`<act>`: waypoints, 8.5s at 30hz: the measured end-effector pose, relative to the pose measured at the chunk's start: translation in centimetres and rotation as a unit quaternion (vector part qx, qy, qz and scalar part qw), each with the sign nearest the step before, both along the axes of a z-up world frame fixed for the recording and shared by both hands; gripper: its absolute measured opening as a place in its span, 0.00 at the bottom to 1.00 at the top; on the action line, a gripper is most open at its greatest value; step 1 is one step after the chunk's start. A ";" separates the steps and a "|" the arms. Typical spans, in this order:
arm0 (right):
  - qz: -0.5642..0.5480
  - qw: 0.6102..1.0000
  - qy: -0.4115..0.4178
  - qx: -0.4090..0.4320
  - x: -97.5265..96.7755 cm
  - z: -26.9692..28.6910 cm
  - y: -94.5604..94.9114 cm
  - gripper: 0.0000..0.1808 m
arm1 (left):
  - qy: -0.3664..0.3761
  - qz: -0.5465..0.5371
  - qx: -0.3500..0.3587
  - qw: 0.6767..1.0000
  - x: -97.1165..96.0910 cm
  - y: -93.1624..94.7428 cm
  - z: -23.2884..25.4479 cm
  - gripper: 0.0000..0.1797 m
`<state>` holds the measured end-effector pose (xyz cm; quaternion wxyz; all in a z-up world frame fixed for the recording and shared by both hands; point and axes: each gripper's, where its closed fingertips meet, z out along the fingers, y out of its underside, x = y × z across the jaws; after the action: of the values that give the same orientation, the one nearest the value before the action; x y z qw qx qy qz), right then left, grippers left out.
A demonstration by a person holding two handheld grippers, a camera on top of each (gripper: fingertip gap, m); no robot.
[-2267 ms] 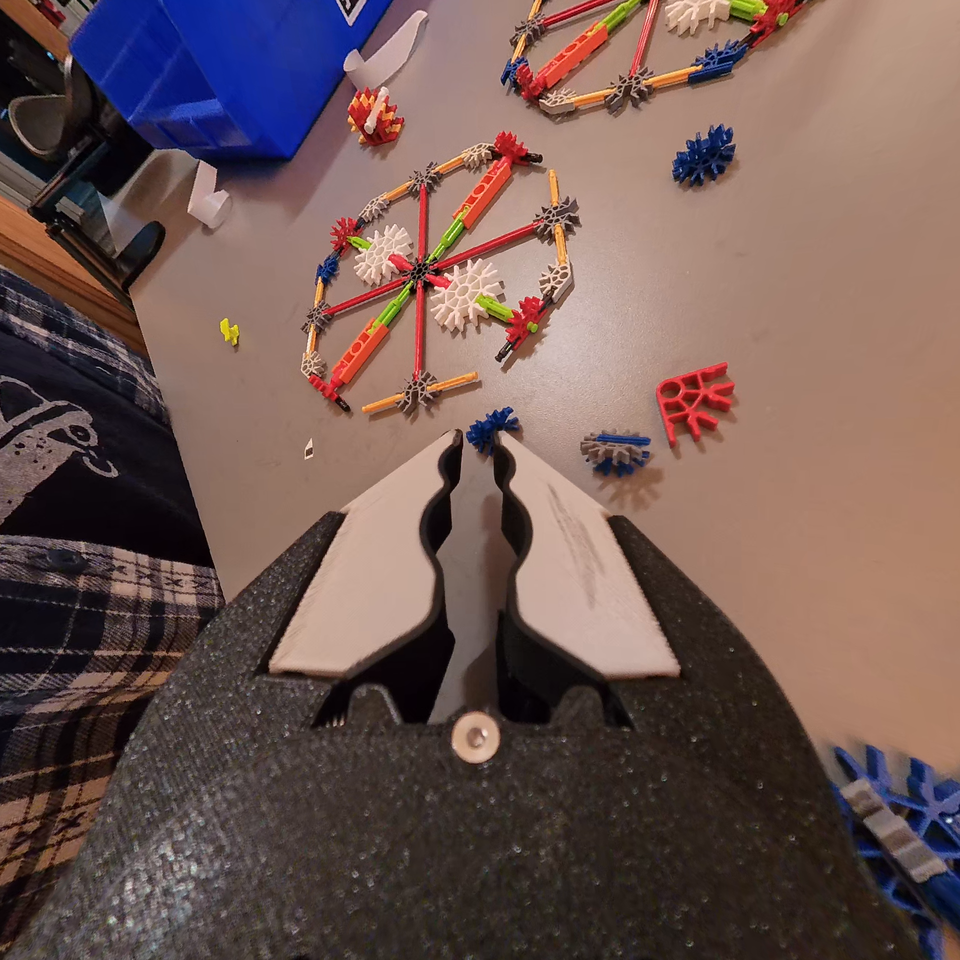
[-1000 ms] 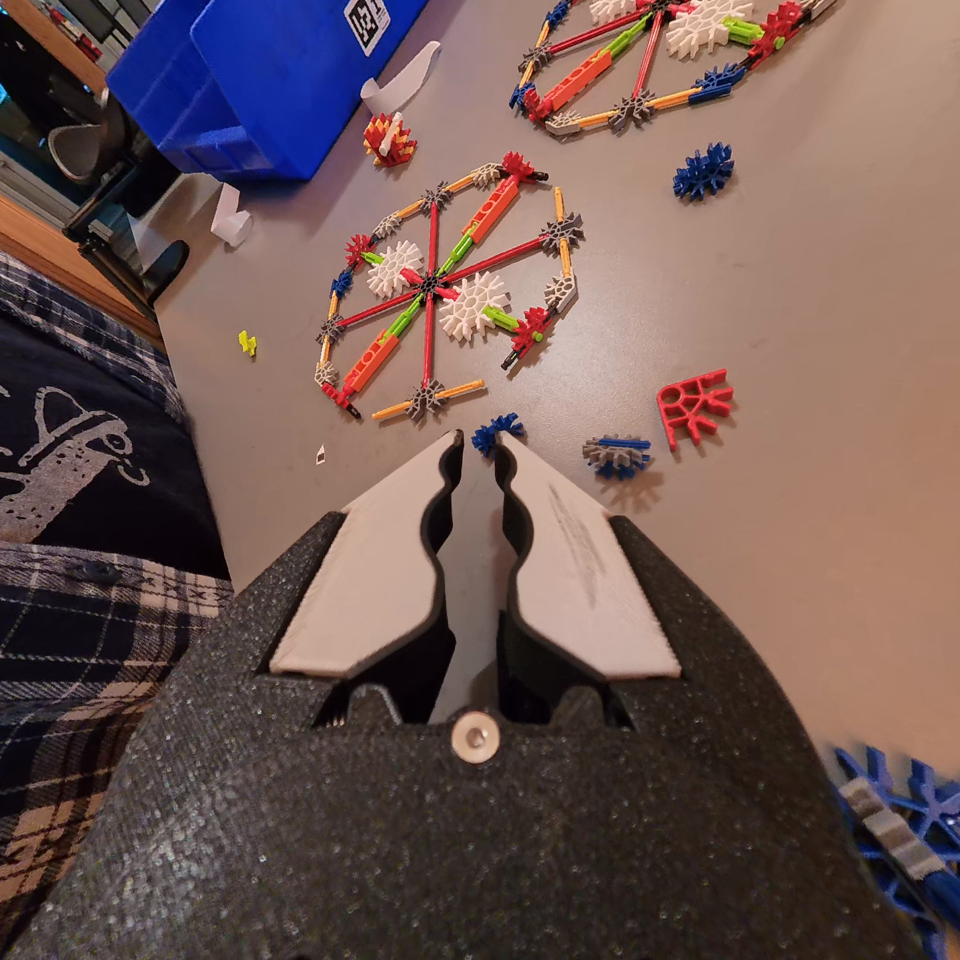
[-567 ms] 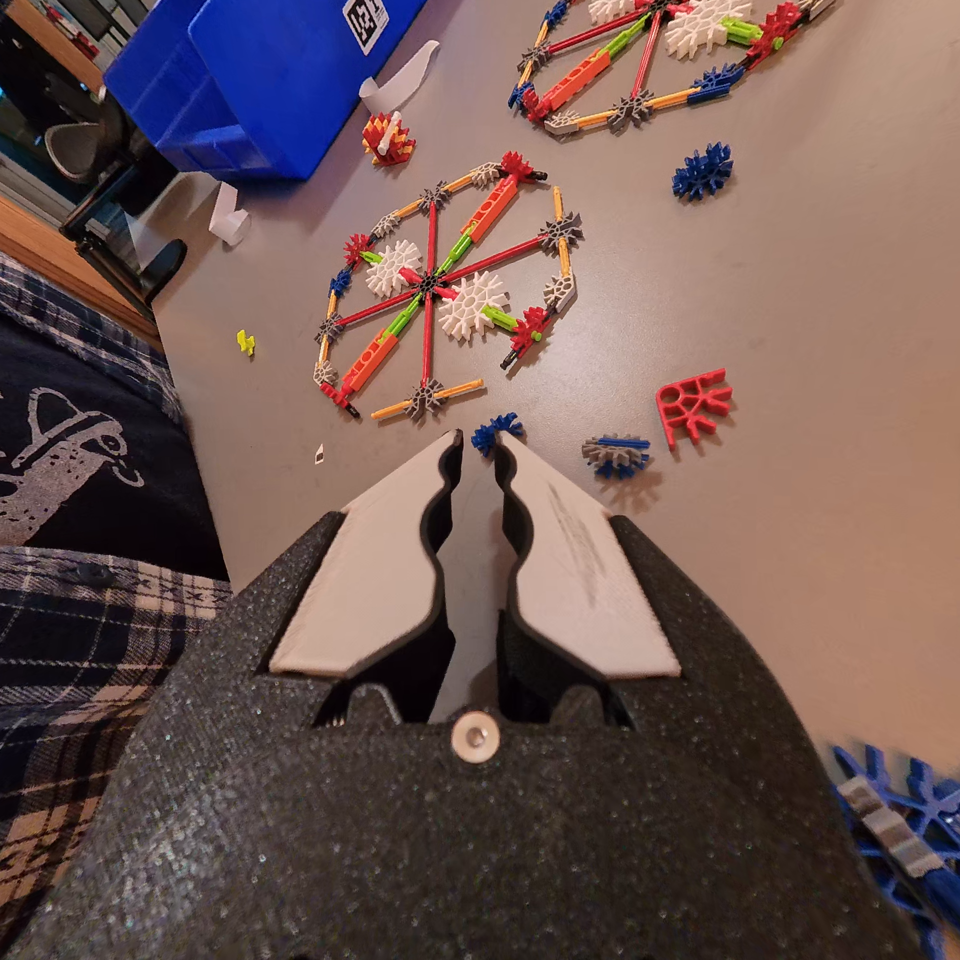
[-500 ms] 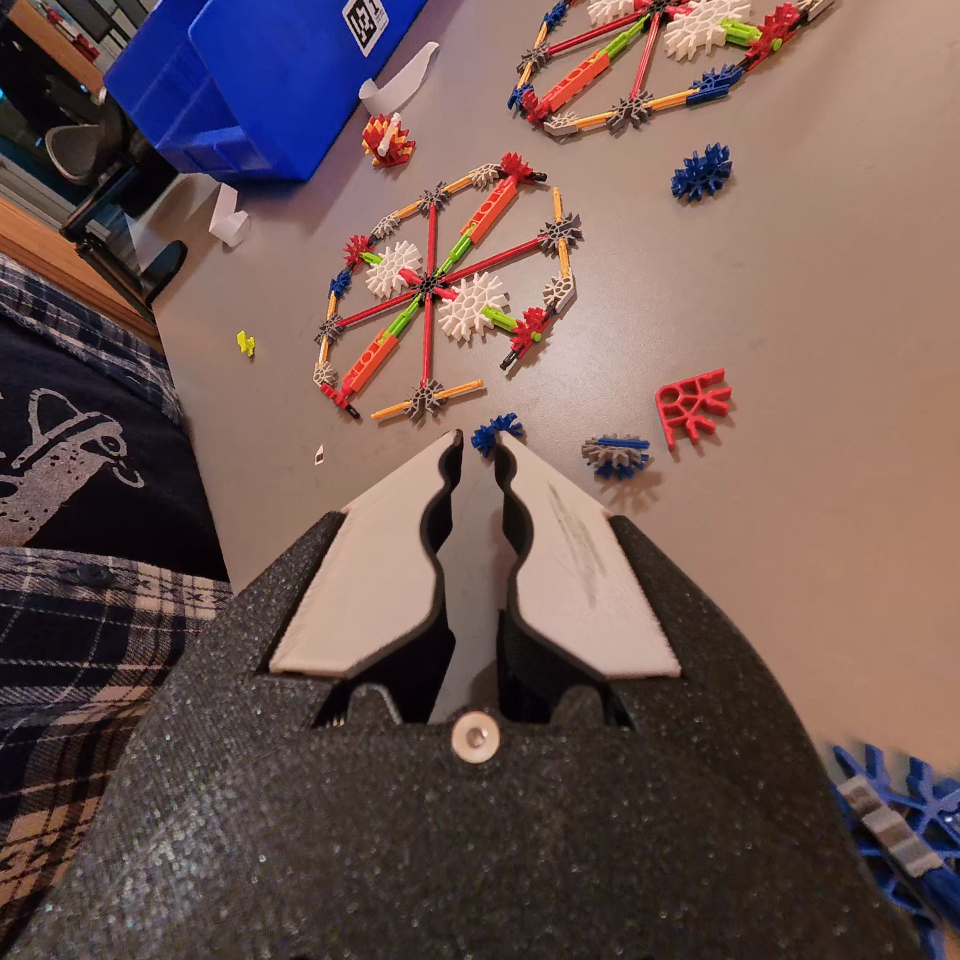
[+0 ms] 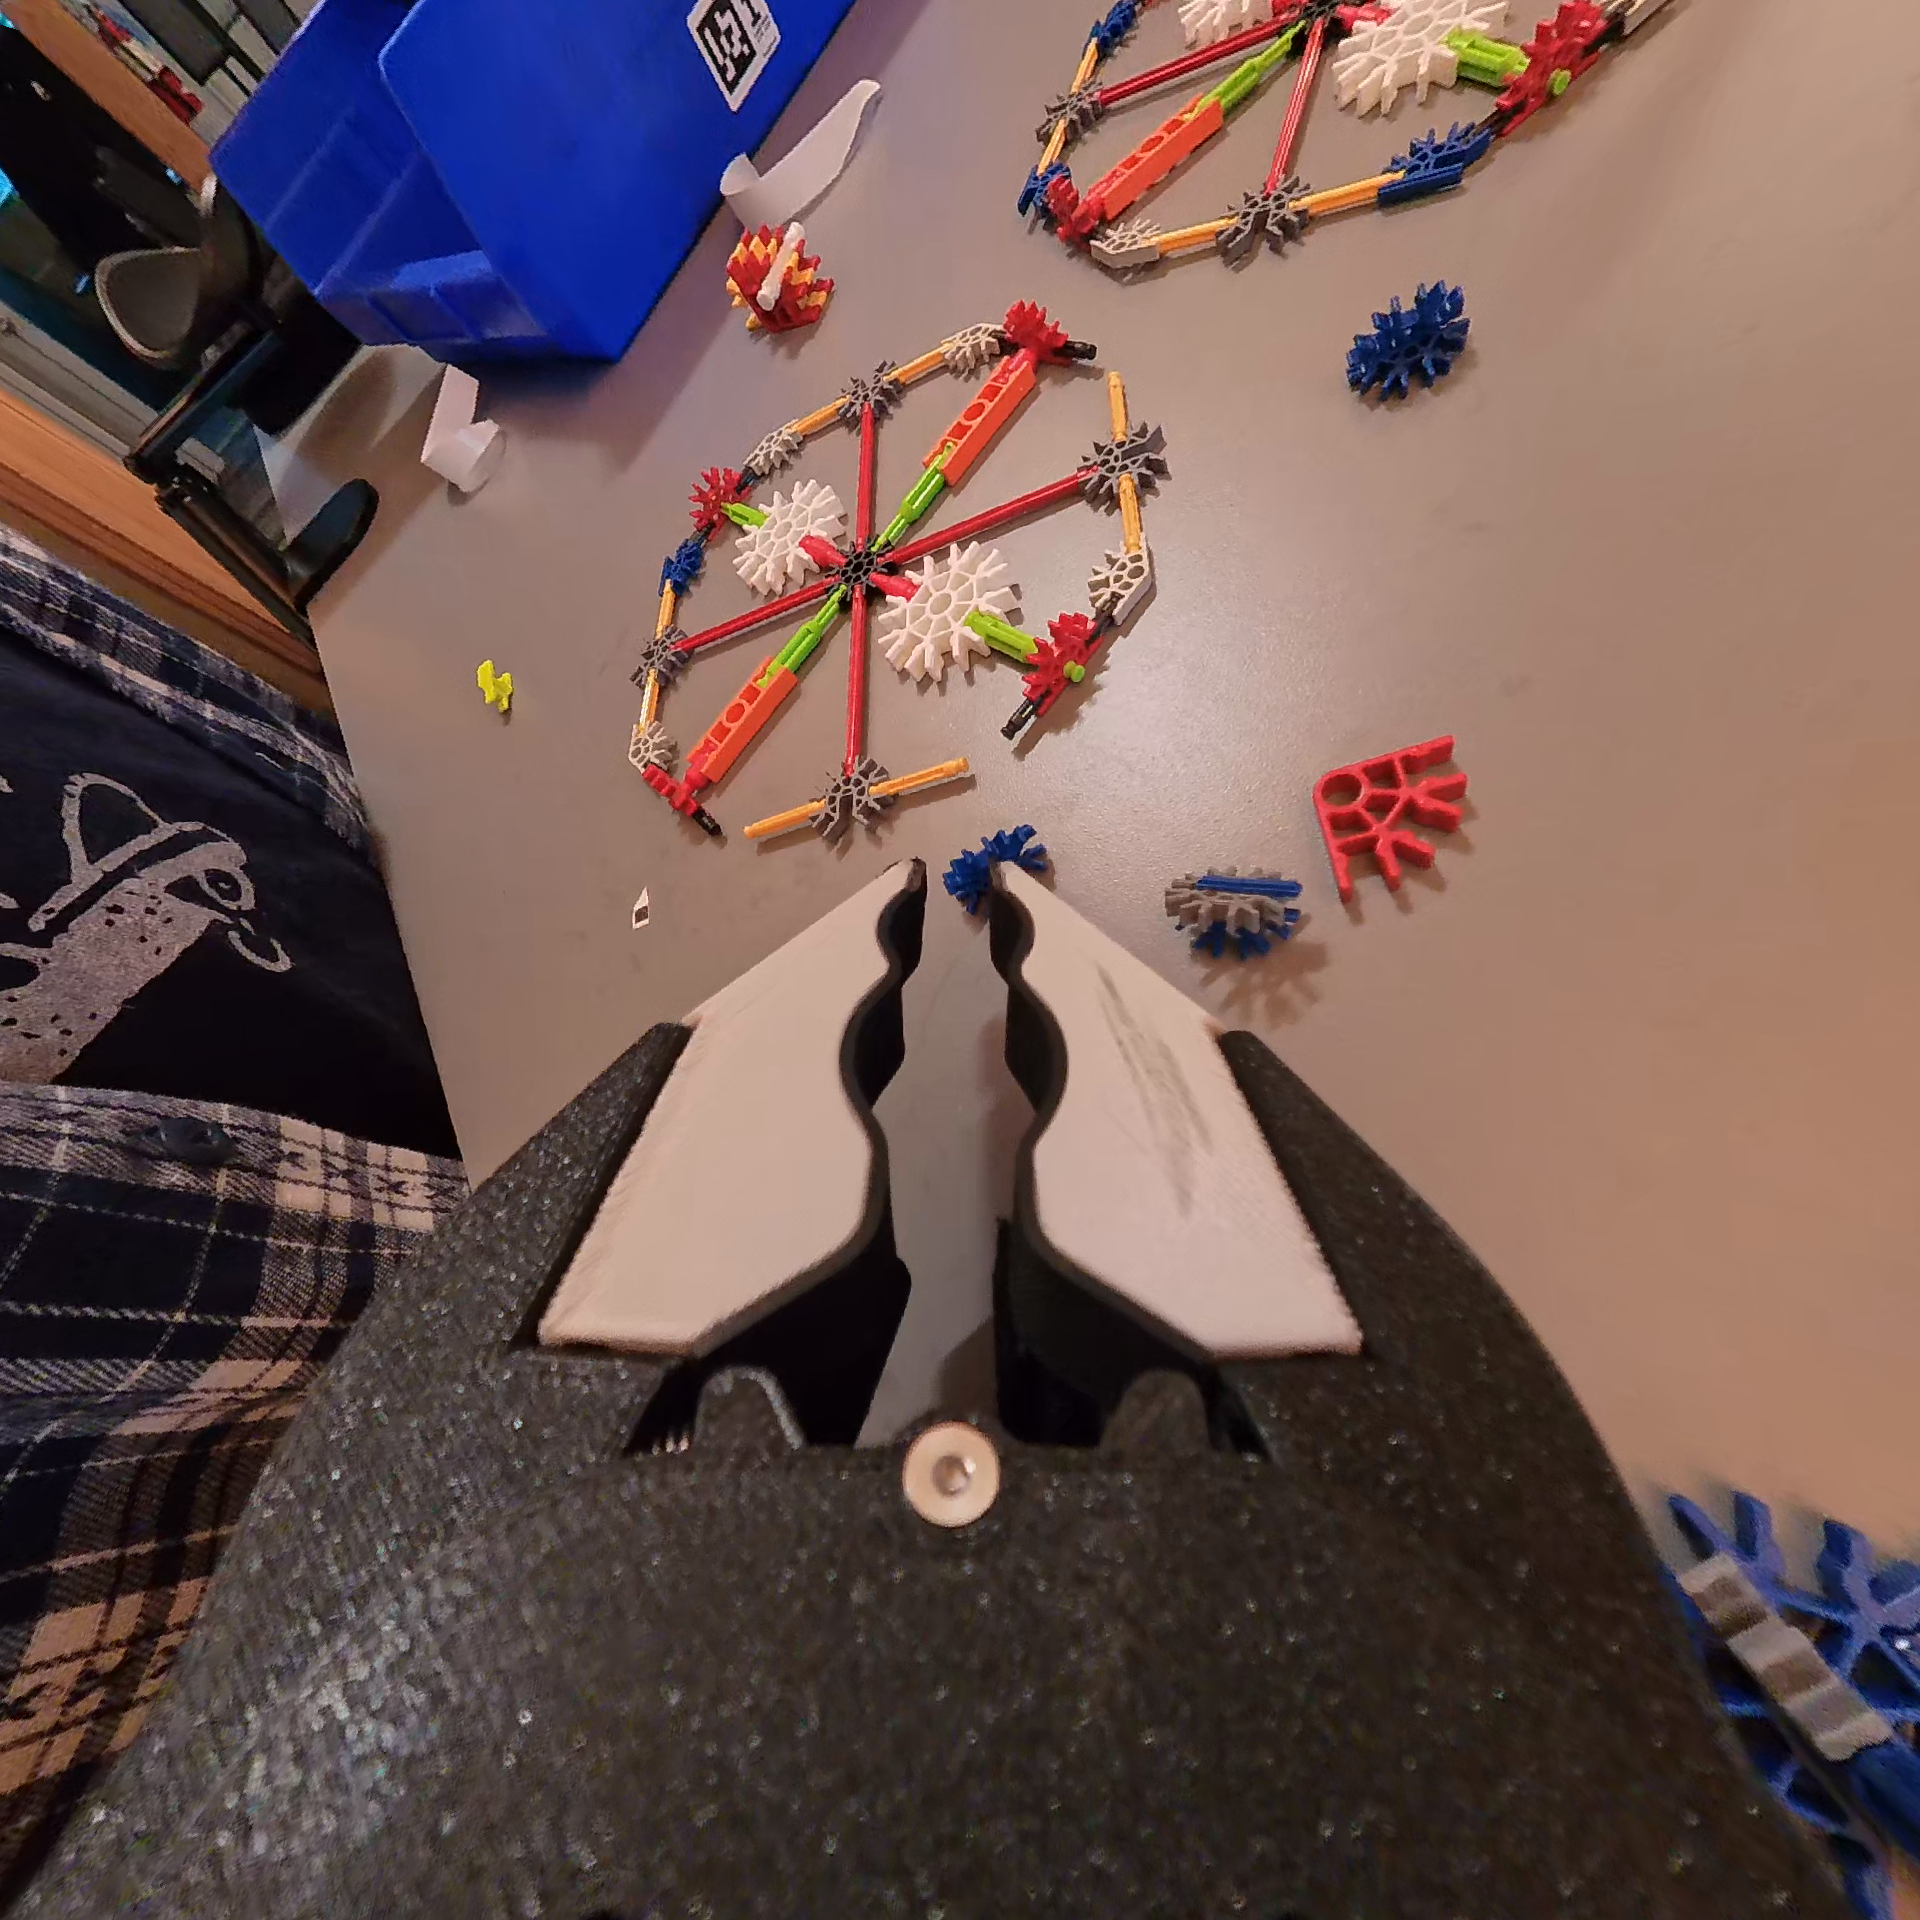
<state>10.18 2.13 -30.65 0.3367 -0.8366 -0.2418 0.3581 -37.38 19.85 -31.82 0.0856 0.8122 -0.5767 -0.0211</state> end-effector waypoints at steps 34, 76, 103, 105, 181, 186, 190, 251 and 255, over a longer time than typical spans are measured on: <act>-0.002 1.000 0.002 0.000 0.0 0.1 0.0 0.06 | -0.020 0.079 0.044 0.996 -1.0 5.4 -0.4 0.22; 0.002 1.000 0.005 -0.003 0.0 0.1 0.0 0.06 | -0.019 0.065 -0.016 0.998 -1.1 2.7 -0.2 0.08; 0.003 1.000 -0.003 -0.007 -0.1 -0.2 0.0 0.06 | -0.101 0.008 -0.001 0.995 5.2 -3.9 0.6 0.22; 0.003 1.000 -0.003 -0.007 -0.1 -0.2 0.0 0.06 | -0.095 0.008 -0.001 0.995 4.9 -4.0 0.2 0.21; 0.004 1.000 -0.014 -0.020 0.0 -0.7 -0.1 0.06 | -0.142 -0.003 0.133 0.981 8.1 3.2 0.8 0.20; 0.004 1.000 -0.014 -0.020 0.0 -0.7 -0.1 0.06 | -0.142 -0.013 0.122 0.982 8.5 3.0 -0.2 0.17; 0.004 1.000 -0.014 -0.020 0.0 -0.7 -0.1 0.06 | -0.147 -0.002 0.106 0.983 8.4 2.8 -0.3 0.13; 0.008 1.000 -0.008 -0.023 -0.2 -0.7 -0.1 0.06 | -0.082 0.084 0.111 0.987 1.3 4.1 1.6 0.12; 0.008 1.000 -0.008 -0.023 -0.2 -0.7 -0.1 0.06 | -0.068 0.081 0.113 0.988 0.8 4.3 1.2 0.18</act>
<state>10.02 1.99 -31.35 0.3124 -0.8454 -0.2426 0.3590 -36.56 24.15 -30.63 -0.0444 0.8604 -0.5071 -0.0234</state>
